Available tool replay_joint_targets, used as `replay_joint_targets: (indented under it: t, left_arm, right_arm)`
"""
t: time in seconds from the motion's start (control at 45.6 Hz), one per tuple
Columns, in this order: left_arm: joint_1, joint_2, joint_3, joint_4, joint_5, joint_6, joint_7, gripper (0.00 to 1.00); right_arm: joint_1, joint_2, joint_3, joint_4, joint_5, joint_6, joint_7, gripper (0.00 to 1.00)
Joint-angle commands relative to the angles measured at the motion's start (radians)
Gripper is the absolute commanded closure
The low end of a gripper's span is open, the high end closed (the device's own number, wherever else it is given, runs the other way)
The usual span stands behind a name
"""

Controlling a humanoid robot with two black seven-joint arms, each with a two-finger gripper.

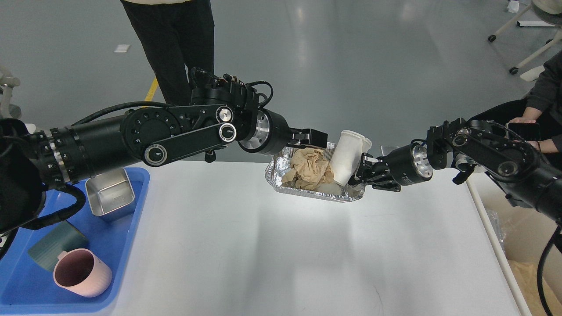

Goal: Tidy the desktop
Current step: 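Carry the foil tray with the right gripper to the cardboard box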

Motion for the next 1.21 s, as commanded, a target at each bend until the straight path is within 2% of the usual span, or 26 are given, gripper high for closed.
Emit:
replay_joint_targets:
  t: [0.0,0.11,0.197,0.285,0.372,0.438,0.504,0.614,0.745,0.92,0.986,1.183]
  left_arm:
    - [-0.001,0.003,-0.037,-0.001,0.0,-0.006,0.0,0.03]
    - [0.014,0.019,-0.123,0.001,-0.005,-0.006,-0.018,0.03]
    - [0.071,0.042,-0.265,0.021,-0.058,-0.006,-0.032,0.03]
    - [0.164,0.1,-0.434,0.102,-0.16,-0.014,-0.055,0.03]
    - [0.262,0.135,-0.613,0.218,-0.265,-0.049,-0.11,0.03]
    - [0.347,0.152,-0.75,0.356,-0.36,-0.11,-0.129,0.03]
    - [0.43,0.154,-0.886,0.502,-0.457,-0.214,-0.127,0.03]
    - [0.516,0.137,-1.025,0.653,-0.571,-0.32,-0.126,0.03]
    - [0.585,0.096,-1.065,0.702,-0.651,-0.369,-0.127,0.03]
    - [0.609,0.051,-1.078,0.71,-0.746,-0.356,-0.136,0.03]
    - [0.609,0.046,-1.08,0.711,-0.761,-0.354,-0.143,0.03]
    - [0.615,0.036,-1.078,0.723,-0.763,-0.353,-0.146,0.03]
  right_arm:
    - [0.0,0.0,0.0,0.0,0.0,0.0,0.0,1.0]
    - [0.0,0.0,0.0,0.0,0.0,0.0,0.002,1.0]
    - [0.0,0.0,0.001,0.0,0.0,-0.002,0.001,1.0]
    - [0.0,-0.002,0.001,0.0,0.002,-0.002,0.002,1.0]
    - [-0.002,-0.015,0.005,0.0,0.002,-0.002,0.002,1.0]
    - [-0.005,-0.028,0.014,0.0,0.003,-0.008,0.005,1.0]
    - [-0.015,-0.04,0.047,-0.003,0.005,-0.008,0.009,1.0]
    - [-0.072,-0.057,0.156,-0.041,0.005,-0.009,0.011,1.0]
    - [-0.138,-0.069,0.291,-0.118,0.005,-0.011,0.011,1.0]
    - [-0.239,-0.154,0.438,-0.205,0.015,-0.011,0.015,1.0]
    - [-0.279,-0.18,0.5,-0.254,0.018,-0.014,0.031,1.0]
    - [-0.362,-0.198,0.661,-0.412,0.018,-0.037,0.048,1.0]
